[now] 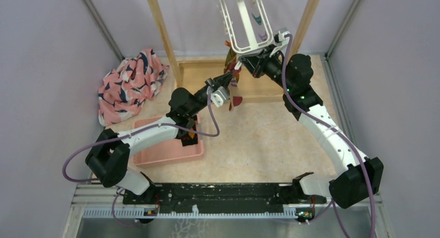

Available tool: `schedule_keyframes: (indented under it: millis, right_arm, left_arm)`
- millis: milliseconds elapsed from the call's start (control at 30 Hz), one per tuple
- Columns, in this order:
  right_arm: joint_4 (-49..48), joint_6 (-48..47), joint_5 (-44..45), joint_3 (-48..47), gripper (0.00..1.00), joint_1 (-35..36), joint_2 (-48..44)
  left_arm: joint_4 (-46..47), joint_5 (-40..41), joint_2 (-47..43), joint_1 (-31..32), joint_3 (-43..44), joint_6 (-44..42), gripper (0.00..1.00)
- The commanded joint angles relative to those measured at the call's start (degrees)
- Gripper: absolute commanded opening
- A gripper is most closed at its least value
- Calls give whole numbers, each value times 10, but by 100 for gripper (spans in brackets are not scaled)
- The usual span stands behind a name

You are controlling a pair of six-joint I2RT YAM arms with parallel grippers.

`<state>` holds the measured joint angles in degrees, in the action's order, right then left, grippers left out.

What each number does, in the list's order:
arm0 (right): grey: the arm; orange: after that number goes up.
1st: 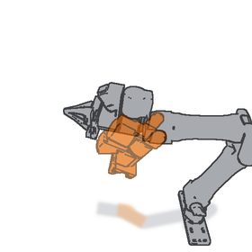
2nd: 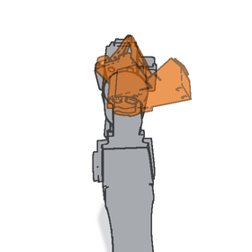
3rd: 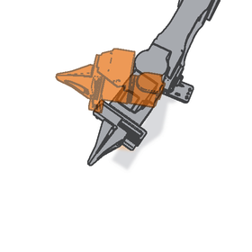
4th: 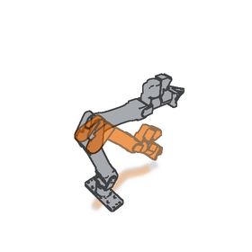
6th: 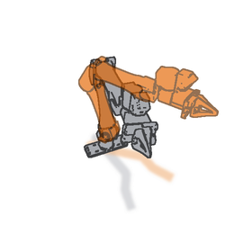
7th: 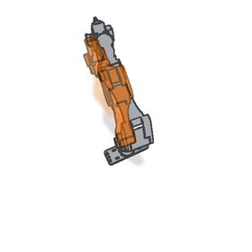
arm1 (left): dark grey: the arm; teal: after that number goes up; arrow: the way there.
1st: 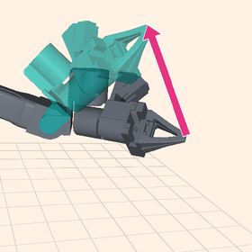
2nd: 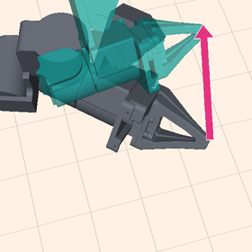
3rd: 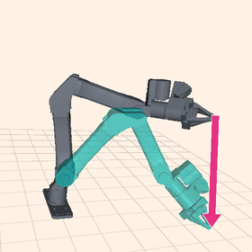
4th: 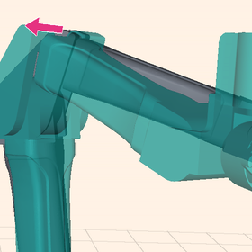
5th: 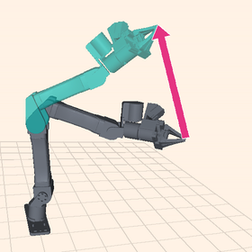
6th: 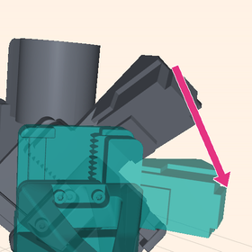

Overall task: Clip the socks to the hanger
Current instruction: Clamp the sock onto the hanger.

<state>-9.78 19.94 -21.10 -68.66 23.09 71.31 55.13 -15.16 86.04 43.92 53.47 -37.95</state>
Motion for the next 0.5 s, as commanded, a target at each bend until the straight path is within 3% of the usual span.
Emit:
schedule_keyframes:
  millis: [0,467]
  right_arm:
    - [80,-4,-35,4,0,7,5]
    - [80,-2,-36,7,0,7,4]
  left_arm:
    - [61,9,2,9,20,7,0]
    - [77,31,-6,16,19,13,0]
